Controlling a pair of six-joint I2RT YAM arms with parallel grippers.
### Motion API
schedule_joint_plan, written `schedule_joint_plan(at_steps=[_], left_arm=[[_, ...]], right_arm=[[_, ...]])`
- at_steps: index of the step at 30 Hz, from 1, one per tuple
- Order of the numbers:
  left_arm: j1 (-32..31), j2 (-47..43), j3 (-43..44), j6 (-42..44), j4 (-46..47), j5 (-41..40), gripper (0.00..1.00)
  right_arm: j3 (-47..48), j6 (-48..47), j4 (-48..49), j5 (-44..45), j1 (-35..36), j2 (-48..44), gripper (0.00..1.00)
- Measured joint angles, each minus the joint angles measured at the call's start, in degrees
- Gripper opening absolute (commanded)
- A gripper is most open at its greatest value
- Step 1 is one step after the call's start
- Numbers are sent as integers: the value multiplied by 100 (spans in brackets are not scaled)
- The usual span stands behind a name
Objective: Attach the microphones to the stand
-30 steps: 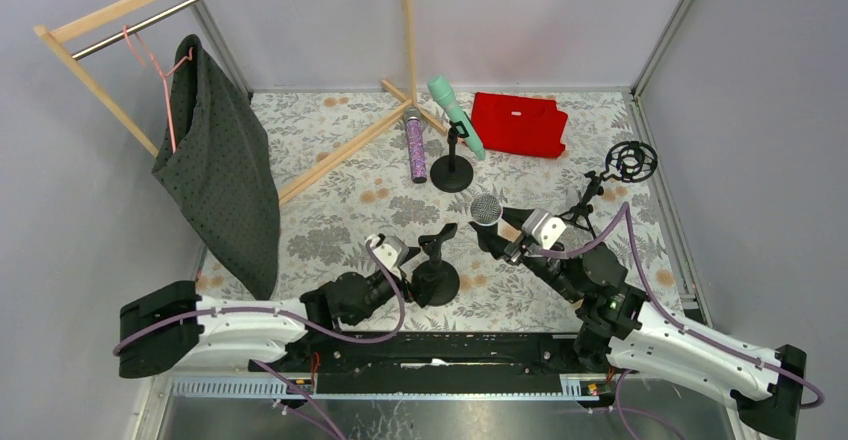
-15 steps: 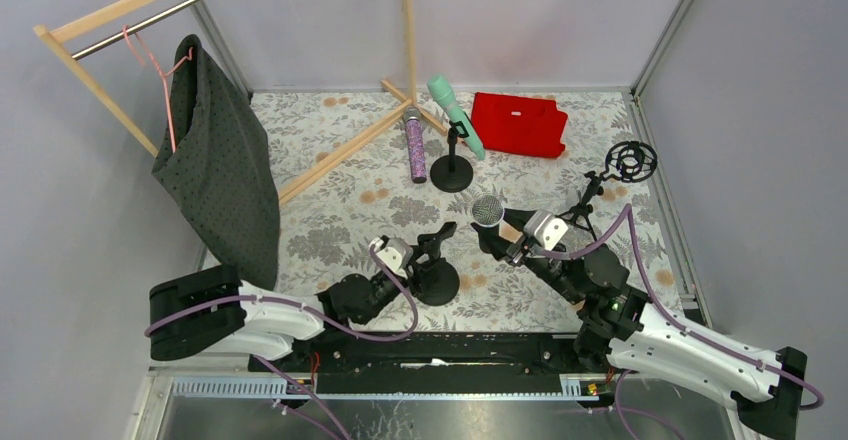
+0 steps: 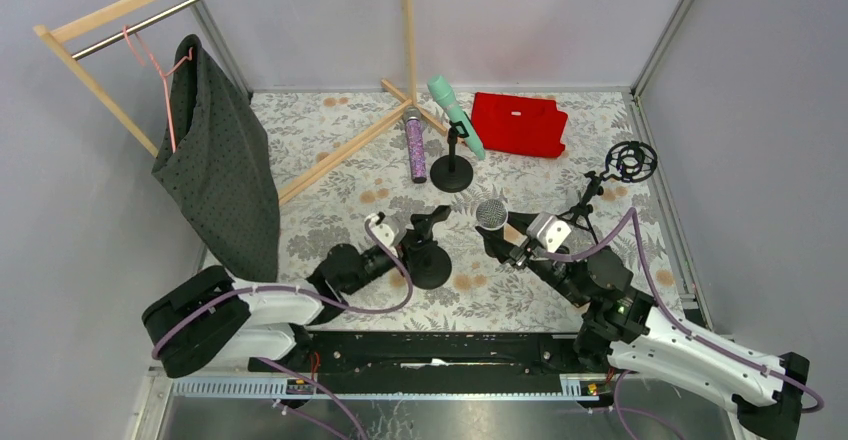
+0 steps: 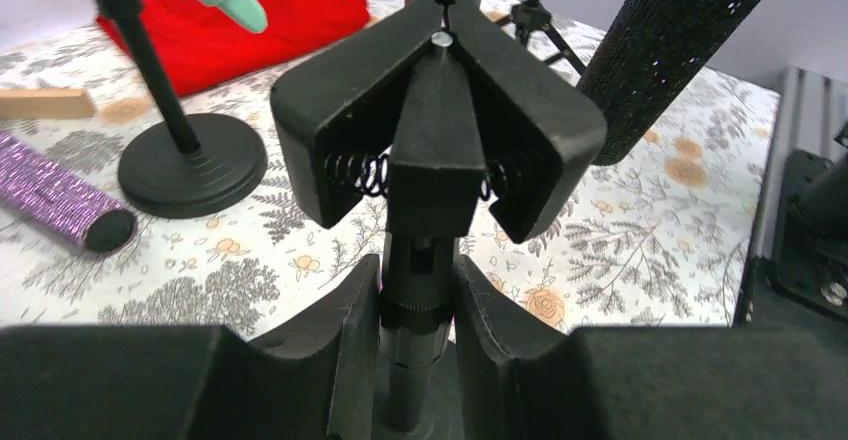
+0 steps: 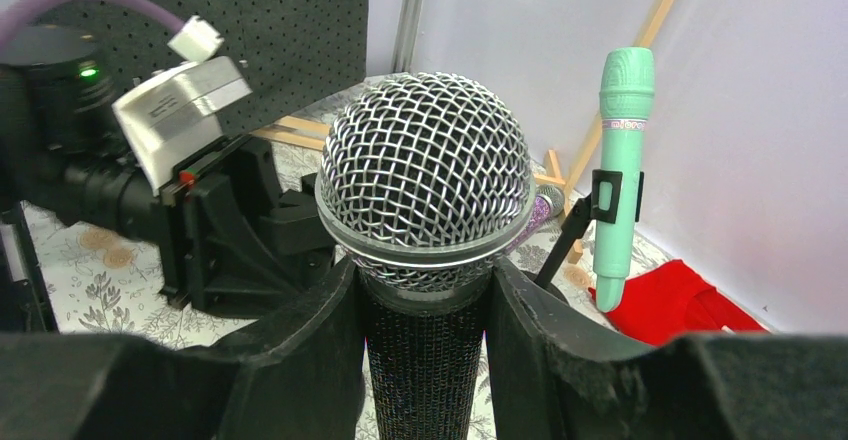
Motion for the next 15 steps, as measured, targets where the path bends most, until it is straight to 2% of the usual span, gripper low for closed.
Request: schedule_joint_plan(at_steps=[4,7,10,13,15], left_arm=[[911,380,358,125,-87,1788,18],[1222,693,737,308,-280,2793,18],[1434,903,1104,581,-603,3532,19],[1626,1071,1399,778,-887,4054,24],[1727,1167,1480,848,-933,4258,32]], right_arm=[[0,0,-186,52,0,-175,0],[2,-2,-313,122,0,-330,0],[2,-2,-389,160,0,-463,0],[11,-2,-494,208,0,-553,0],[28,-2,-581,232,0,-560,0]])
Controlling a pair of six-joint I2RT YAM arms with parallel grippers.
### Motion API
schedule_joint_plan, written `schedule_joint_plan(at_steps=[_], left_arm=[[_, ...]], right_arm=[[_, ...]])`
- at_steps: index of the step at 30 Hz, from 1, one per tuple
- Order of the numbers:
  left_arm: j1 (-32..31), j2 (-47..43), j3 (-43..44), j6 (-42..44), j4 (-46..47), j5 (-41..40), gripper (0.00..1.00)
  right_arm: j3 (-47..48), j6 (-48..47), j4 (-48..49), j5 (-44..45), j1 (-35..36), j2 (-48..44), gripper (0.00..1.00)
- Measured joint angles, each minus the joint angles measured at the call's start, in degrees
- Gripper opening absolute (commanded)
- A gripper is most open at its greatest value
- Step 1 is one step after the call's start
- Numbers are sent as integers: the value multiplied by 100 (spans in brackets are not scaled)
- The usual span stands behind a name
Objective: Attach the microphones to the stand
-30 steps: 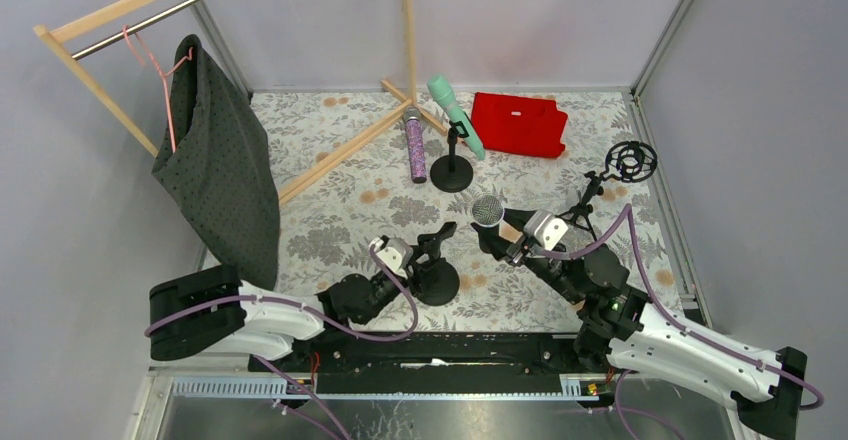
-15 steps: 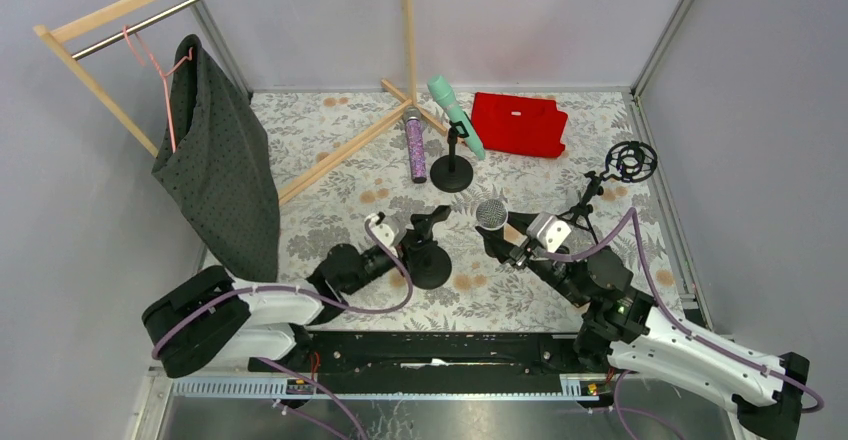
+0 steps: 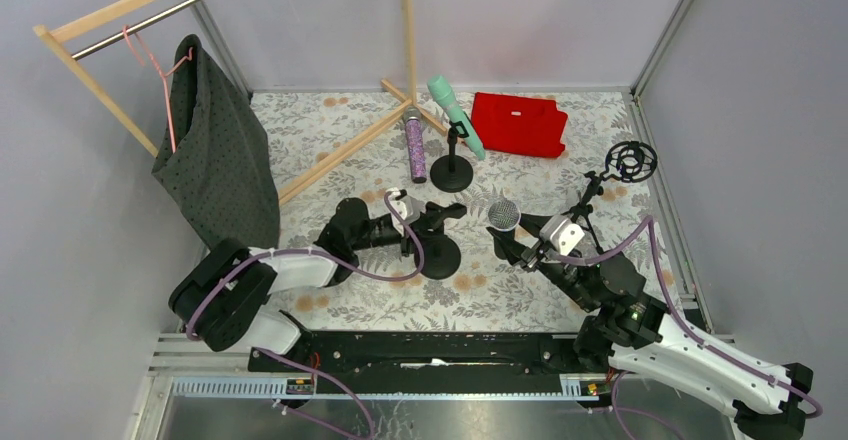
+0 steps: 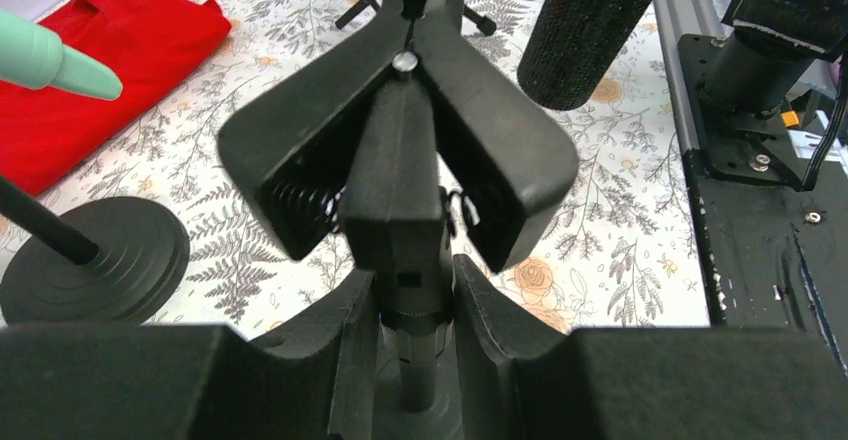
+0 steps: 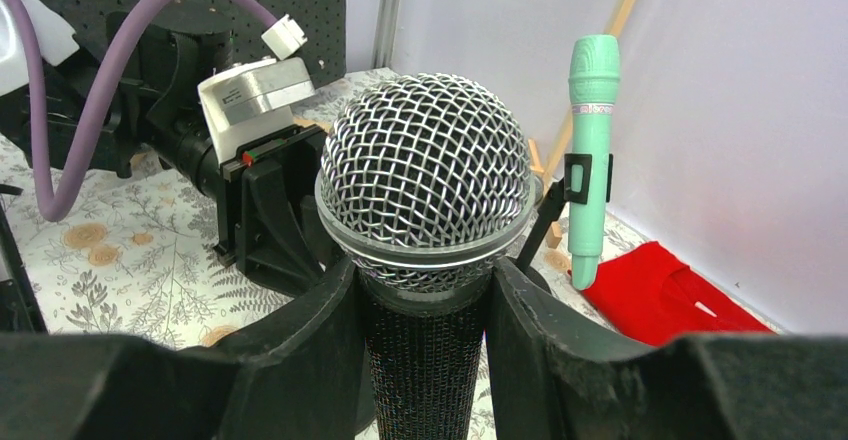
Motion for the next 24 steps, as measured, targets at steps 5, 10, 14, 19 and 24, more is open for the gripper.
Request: schedule_joint_plan(at_steps=[5,10,14,19,24], left_arm=[[68,11,-155,-4,188,-96,47],[66,-9,-527,-72,179,-459,84],[68,-258,-815,-195,267,-841,90],[66,-992,-1080,-348,260,-1366,90],[66,-2188,-1211,-529,188,-2004,99]], right_arm=[[22,0,-179,24,0,0,0],[22,0,-238,57,0,2,0],[22,0,-236,57,0,9,0],[24,-2,-238,55,0,31,0],[61,-7,-275,52,0,61,0]])
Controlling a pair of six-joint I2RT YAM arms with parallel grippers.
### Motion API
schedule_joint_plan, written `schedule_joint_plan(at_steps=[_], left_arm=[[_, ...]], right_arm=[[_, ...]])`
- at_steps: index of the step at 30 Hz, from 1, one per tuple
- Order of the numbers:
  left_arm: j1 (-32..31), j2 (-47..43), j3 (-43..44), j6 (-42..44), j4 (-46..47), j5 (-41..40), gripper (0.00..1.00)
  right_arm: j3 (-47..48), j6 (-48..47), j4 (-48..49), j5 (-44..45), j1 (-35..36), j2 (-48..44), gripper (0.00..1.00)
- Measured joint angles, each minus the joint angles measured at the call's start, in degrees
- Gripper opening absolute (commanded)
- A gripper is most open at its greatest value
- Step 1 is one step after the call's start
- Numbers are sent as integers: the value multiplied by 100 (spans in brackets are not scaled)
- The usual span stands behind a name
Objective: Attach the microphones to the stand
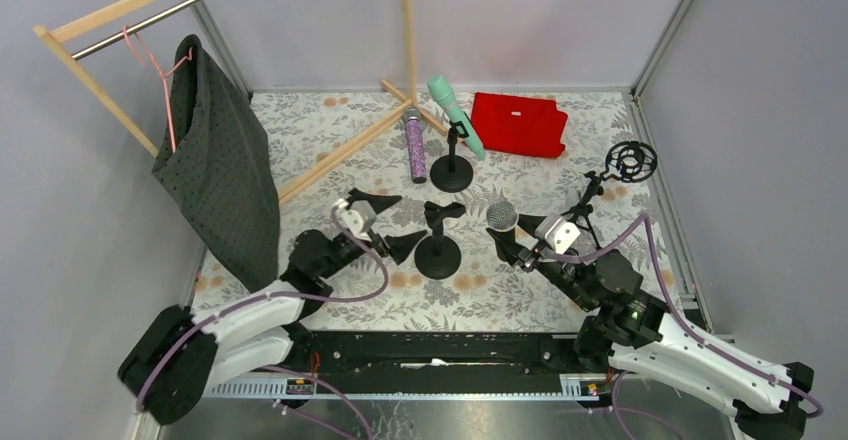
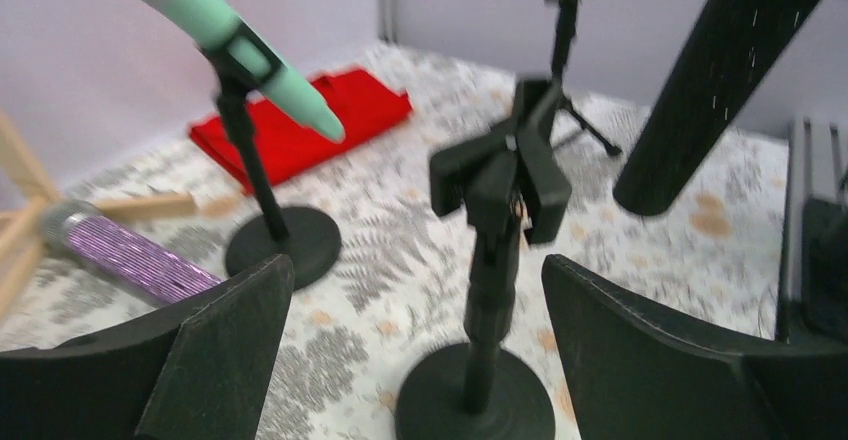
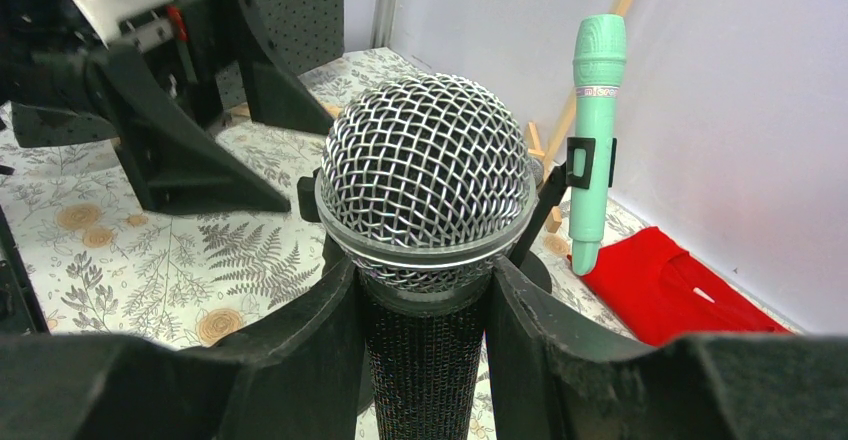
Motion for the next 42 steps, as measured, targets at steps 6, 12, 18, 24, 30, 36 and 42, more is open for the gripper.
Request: schedule_joint_plan(at_steps=[6,12,18,24,30,36,42], left_arm=[[2,-1198,-35,-186,-256,-710,99],[2,-1580,-39,-223,-463,-595,99],[2,-1145,-129,-251,-20,-262,99],[2,-352,-129,-243,660,249,99],[2,348,-2,-168,1257,699,99],[2,863,376,-133,1473,1067,98],[2,1045,629,-26,1432,1222,82]], right_arm=[[81,0,-61,-11,0,61,0],[83,0,-74,-13,0,61,0],[83,0,-85,-42,0,61,0],[109,0,-179,-46,0,44,0],[151,0,-197,-48,0,-9,0],[177,0,-258,-50,0,-9,0],[190,0,-306,-50,0,7,0]])
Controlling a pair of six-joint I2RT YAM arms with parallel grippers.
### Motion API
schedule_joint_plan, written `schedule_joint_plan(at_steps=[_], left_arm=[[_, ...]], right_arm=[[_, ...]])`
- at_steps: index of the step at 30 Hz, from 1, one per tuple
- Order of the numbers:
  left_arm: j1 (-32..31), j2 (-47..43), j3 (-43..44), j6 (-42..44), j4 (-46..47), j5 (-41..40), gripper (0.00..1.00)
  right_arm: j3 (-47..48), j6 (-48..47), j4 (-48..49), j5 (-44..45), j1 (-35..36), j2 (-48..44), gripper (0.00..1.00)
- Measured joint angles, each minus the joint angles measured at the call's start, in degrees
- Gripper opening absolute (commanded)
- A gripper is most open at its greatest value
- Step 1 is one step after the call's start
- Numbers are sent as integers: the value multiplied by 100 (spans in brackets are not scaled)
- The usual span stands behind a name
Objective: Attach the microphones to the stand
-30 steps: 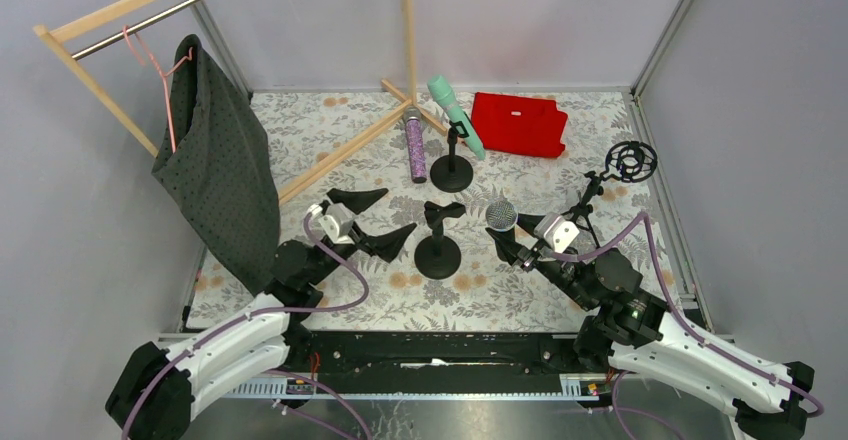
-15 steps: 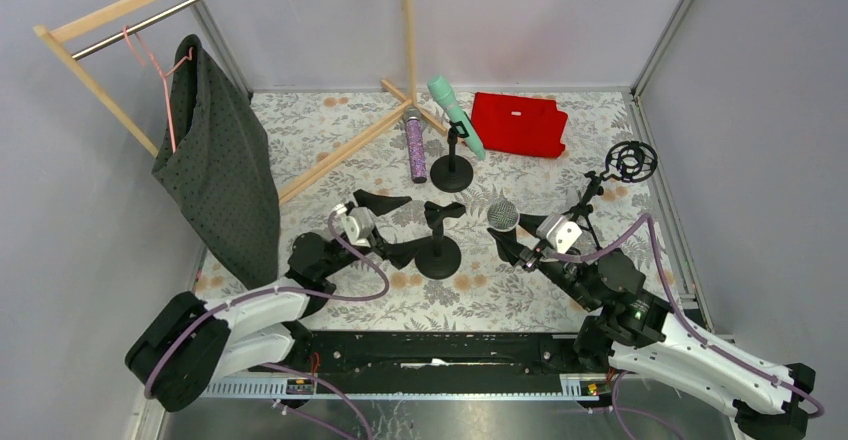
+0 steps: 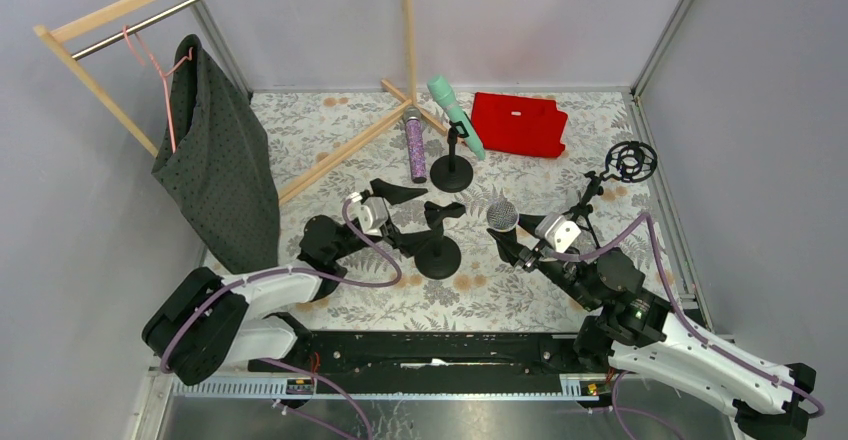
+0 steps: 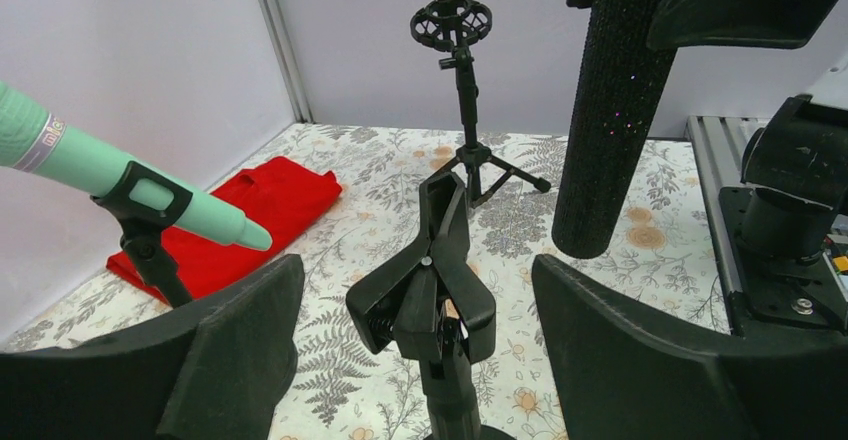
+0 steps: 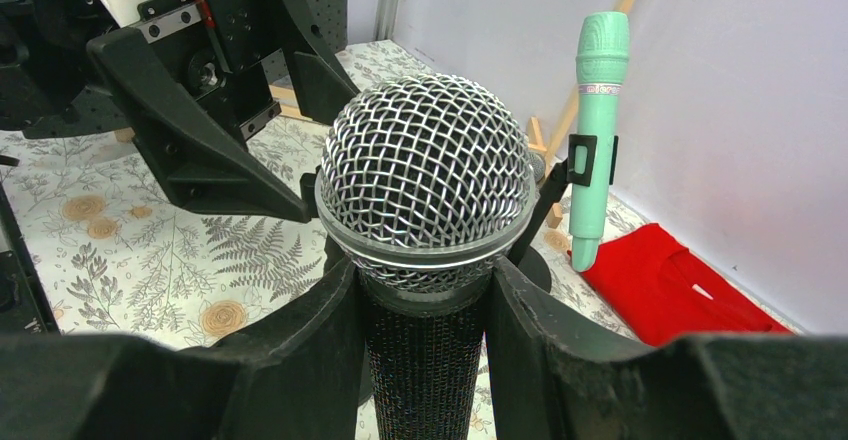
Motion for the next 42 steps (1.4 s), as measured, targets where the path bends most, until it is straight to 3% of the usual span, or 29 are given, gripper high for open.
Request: schedule_joint_plan(at_steps=[5,11,16,24,28,35,42], left_arm=[[0,68,63,83,-37,125,71],[0,173,66,131,-50,243,69],[0,315,98,155,-103,286,56],[11,352,142,153,-125,332,50],[11,350,142,157,-142,330,39],[11,339,203,170,-260,382,3],[13,339,205,153,-219,525,0]], right_arm=[[48,0,-2,-2,0,42,0],[55,2,0,-4,0,48,0],[55,2,0,-2,0,48,0],[55,-22,13,7,0,55,0],[55,-57,243,72,0,190,0],[195,-372,918,365,0,973,0],[341,-922,1364,468,0,1799,0]])
